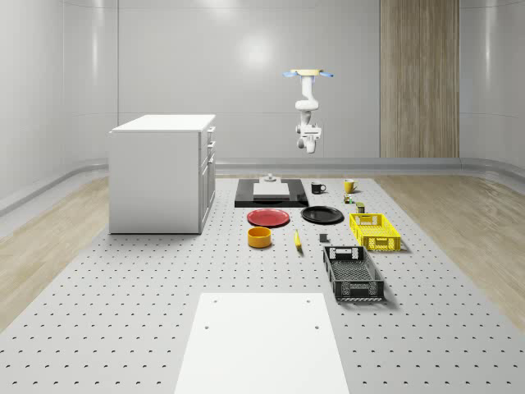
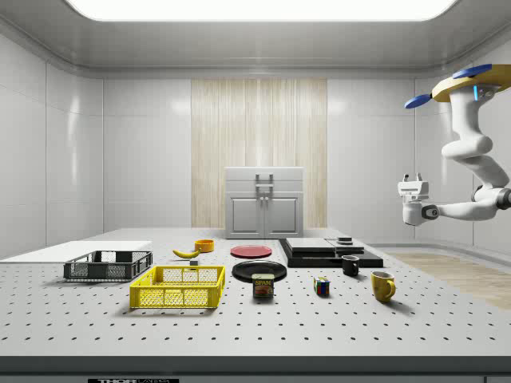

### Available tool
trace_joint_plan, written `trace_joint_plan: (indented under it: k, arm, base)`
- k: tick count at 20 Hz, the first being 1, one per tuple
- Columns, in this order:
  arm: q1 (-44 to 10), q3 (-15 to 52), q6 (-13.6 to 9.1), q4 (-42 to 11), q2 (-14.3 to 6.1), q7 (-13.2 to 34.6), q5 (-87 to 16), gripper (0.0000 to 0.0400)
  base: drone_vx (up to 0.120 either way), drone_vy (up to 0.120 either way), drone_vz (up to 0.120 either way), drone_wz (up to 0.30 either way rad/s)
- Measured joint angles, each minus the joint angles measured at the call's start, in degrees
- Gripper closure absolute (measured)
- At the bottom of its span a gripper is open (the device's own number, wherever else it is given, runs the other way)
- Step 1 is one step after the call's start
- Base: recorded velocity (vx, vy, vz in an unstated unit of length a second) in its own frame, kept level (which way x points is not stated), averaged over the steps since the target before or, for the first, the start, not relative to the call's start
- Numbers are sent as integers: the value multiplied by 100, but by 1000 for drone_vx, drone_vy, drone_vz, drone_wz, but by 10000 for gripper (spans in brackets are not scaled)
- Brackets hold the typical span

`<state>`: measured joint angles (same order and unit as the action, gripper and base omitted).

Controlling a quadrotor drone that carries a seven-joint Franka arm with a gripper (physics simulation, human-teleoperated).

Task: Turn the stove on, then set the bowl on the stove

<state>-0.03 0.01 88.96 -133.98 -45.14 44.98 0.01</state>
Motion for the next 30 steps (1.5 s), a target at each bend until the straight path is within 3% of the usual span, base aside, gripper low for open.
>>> trace_joint_plan:
  k: [7, 13, 19, 30]
  arm:
    - [-18, 9, -637, 855, 186, -10, 7, 0]
    - [-27, 15, -964, 1419, 396, -13, 10, 0]
    - [-34, 19, -1078, 1641, 478, -16, 13, 0]
    - [-42, 25, -1079, 1692, 480, -20, 14, 0]
  base:
    - [34, -40, 0, 0]
    - [120, -120, 0, 0]
    - [120, -120, 0, 0]
    - [120, -120, 0, 0]
